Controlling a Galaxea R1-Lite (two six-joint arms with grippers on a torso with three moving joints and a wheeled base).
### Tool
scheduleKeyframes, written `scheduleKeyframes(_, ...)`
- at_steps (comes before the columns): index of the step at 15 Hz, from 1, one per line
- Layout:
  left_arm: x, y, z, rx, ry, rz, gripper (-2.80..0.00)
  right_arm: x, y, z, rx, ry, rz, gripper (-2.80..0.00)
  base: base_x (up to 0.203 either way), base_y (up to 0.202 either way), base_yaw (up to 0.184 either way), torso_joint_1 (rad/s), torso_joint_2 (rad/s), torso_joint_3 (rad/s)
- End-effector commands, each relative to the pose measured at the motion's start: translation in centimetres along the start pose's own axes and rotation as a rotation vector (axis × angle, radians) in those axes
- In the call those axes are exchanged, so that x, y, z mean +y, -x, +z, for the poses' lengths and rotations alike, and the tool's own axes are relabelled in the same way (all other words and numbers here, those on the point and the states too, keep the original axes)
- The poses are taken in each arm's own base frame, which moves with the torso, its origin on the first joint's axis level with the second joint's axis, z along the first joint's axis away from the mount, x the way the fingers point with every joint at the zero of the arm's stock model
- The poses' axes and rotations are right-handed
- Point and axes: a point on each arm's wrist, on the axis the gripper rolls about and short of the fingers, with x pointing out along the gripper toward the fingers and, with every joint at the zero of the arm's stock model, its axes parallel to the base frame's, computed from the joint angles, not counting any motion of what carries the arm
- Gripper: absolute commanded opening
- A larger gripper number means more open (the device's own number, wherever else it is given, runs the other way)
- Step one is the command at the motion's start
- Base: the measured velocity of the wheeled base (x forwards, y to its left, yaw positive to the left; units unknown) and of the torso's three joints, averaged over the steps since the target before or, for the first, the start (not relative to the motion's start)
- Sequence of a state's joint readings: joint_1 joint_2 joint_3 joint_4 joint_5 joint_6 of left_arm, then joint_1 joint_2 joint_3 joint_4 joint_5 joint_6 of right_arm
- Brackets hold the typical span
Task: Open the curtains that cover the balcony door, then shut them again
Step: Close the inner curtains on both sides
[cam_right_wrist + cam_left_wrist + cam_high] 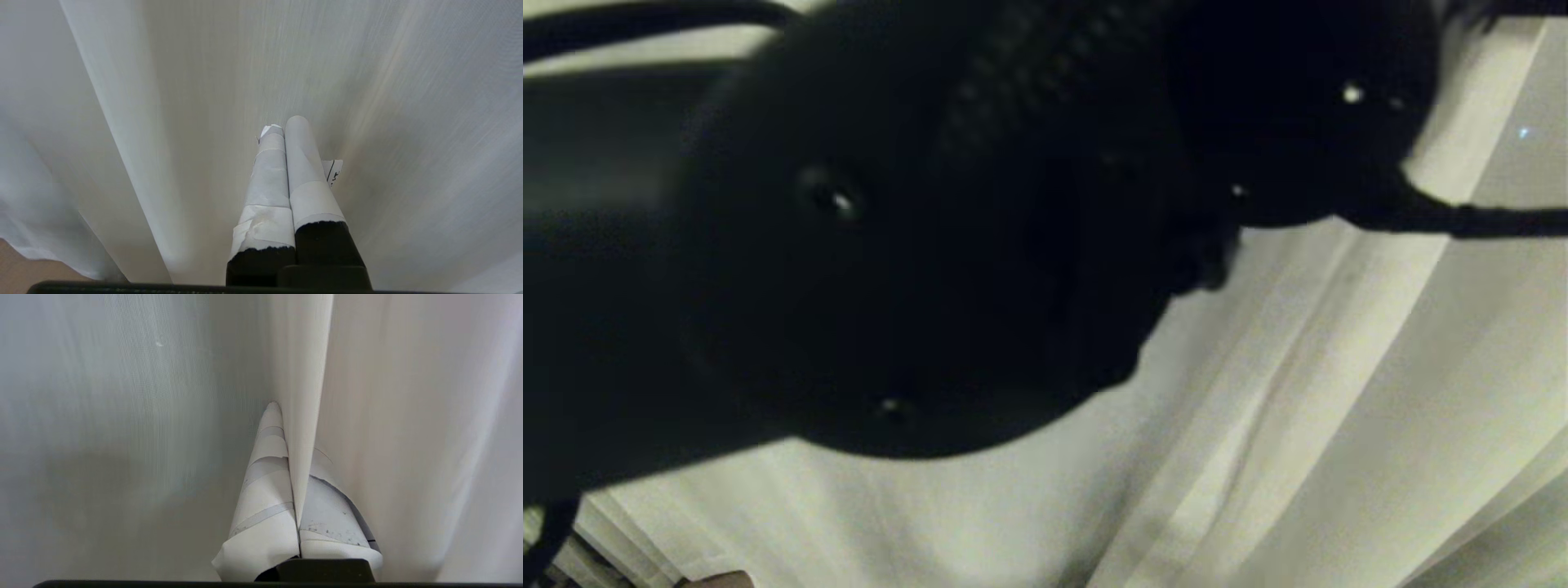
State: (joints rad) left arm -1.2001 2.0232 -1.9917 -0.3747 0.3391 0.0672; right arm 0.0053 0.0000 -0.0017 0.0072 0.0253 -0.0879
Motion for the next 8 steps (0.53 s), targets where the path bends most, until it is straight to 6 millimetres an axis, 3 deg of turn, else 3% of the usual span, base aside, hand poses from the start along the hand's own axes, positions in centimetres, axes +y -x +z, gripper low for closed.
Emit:
scheduleKeyframes(1,-2.0,-0.6,-2.8,0.060,-0.011,-0.035,-2.80,0.0,0.0,0.0,0.002,0.001,0.002,-2.80,0.000,0.000,0.000,0.000,0.00,0.000)
scheduleKeyframes(8,-5.3,-0.1,-4.8,0.101,-0.008,-0.104,-2.80,0.0,0.0,0.0,0.002,0.001,0.002,-2.80,0.000,0.000,0.000,0.000,0.00,0.000)
